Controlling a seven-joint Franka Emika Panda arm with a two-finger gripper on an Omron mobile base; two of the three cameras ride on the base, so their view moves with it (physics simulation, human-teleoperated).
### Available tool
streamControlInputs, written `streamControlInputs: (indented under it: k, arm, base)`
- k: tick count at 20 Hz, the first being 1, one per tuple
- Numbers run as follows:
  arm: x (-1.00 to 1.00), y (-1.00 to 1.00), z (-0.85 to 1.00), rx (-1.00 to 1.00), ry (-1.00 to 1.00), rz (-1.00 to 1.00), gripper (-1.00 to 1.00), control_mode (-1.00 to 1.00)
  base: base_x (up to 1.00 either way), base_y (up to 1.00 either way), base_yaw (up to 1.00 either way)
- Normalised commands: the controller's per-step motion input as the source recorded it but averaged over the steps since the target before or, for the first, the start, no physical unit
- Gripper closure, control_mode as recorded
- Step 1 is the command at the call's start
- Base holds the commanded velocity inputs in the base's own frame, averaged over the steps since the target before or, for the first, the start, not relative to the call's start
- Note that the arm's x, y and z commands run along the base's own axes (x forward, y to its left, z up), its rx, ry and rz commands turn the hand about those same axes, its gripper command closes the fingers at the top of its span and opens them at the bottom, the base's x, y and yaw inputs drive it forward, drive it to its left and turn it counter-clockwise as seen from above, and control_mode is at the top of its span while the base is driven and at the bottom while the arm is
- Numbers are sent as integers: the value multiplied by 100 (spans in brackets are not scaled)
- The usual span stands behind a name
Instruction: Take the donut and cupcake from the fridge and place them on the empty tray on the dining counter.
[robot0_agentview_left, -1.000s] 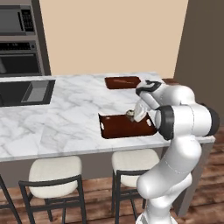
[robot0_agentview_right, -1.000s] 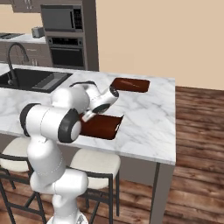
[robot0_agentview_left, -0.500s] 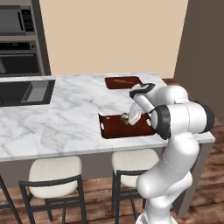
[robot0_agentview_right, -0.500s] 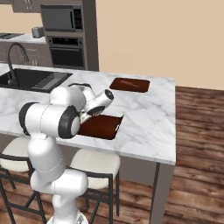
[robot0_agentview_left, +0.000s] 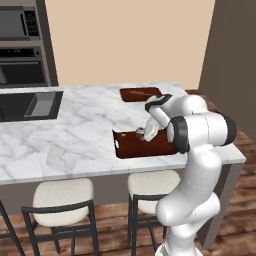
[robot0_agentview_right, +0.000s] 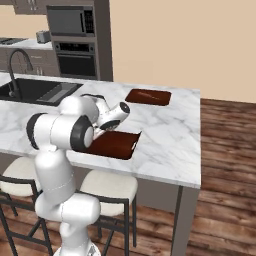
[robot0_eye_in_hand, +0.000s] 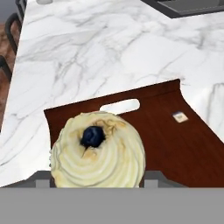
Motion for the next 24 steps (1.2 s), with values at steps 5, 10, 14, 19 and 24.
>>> streamControlInputs:
  k: [5,10,14,19,24]
  arm:
    - [18,0,-26,0,-3,0,100,-100]
    - [16,0,-26,0,-2,0,100,-100]
    - [15,0,-18,0,0,0,100,-100]
    - [19,0,-10,0,0,0,100,-100]
    - [19,0,-8,0,0,0,100,-100]
  base:
    - [0,0,0]
    - [0,0,0]
    - [0,0,0]
    - [0,0,0]
    - [0,0,0]
